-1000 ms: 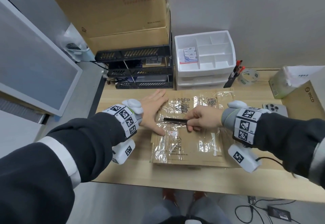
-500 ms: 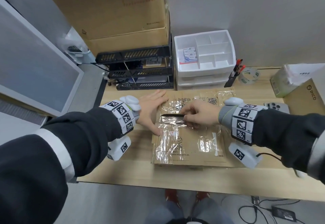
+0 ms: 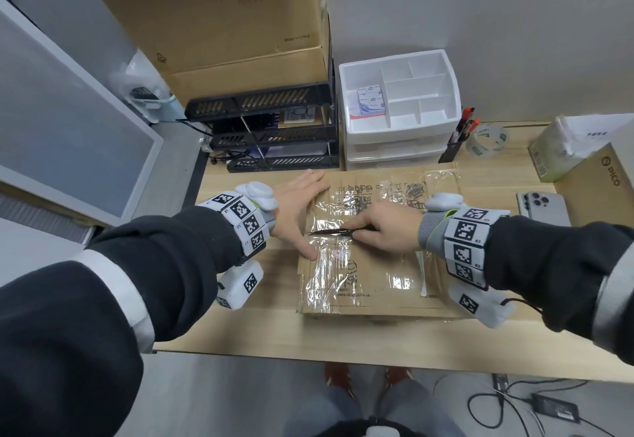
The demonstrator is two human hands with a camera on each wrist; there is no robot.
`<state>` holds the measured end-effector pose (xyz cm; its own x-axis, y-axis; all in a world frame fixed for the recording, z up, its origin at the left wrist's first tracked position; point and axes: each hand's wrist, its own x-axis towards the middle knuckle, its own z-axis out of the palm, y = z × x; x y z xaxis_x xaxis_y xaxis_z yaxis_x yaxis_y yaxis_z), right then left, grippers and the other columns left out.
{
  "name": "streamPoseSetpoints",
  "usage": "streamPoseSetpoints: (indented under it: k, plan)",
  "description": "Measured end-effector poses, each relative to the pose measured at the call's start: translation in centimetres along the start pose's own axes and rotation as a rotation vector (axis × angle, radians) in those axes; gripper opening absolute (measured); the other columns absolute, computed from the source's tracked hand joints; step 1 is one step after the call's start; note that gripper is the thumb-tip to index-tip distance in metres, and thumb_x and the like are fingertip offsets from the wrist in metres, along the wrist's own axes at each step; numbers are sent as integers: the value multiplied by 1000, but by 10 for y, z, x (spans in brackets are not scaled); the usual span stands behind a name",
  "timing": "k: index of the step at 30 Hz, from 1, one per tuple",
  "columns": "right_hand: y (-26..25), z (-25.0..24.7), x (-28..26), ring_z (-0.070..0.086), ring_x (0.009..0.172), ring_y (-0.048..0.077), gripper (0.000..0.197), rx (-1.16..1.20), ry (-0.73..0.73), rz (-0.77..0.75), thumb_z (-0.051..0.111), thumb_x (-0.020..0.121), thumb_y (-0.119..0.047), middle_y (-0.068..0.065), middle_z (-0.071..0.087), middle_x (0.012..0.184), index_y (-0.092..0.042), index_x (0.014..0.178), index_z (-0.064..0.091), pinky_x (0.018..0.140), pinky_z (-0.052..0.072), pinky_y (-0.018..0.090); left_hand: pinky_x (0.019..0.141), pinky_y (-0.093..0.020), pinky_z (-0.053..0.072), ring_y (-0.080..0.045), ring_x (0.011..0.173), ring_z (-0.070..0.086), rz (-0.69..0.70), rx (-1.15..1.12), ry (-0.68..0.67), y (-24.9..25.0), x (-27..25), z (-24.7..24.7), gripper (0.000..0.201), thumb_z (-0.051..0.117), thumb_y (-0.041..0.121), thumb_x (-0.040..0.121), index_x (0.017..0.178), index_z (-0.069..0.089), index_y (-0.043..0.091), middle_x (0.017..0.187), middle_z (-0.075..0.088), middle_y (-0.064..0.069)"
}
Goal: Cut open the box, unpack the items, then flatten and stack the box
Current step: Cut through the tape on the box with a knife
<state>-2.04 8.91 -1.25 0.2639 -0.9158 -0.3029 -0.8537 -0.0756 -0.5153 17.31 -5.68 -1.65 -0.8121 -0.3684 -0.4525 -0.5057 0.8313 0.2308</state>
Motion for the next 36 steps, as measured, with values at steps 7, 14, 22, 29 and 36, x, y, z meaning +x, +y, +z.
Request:
streamPoseSetpoints:
  k: [7,14,22,29,36]
  plan:
    - [-1,6,-4,49,70,7,33,-17,26,6,49,100,-29,-4,74,102,-29,130,64,75,47,27,120,-30,4,-22,154,4,1,-24,15,8,0,-8,147,92,64,46,159,11,17,167,5,-4]
    - [1,-1,-12,43,61,3,32,-60,8,-8,48,101,-23,-9,71,85,-20,127,66,62,33,19,120,-41,30,-22,141,28,-56,45,18,12,12,-6,155,81,82,22,150,19,18,154,21,-3]
    - [15,-1,-26,62,90,8,36,-17,3,53,49,101,-23,-3,71,120,-19,134,61,77,33,11,117,-39,33,-24,137,31,-122,171,-57,25,16,-16,155,87,76,22,147,22,12,152,24,-7]
    - [26,-3,-41,49,67,9,34,-61,2,110,50,100,-24,1,75,100,-24,131,63,64,36,20,105,-46,44,-32,126,45,-205,305,-117,46,30,-23,143,92,65,24,141,33,8,140,39,-12]
    - [42,-1,-52,50,69,9,34,-69,28,118,51,99,-26,0,76,99,-28,131,63,69,40,22,66,-17,46,-18,94,57,-229,315,-163,47,36,-29,116,86,75,27,121,59,12,111,59,-4]
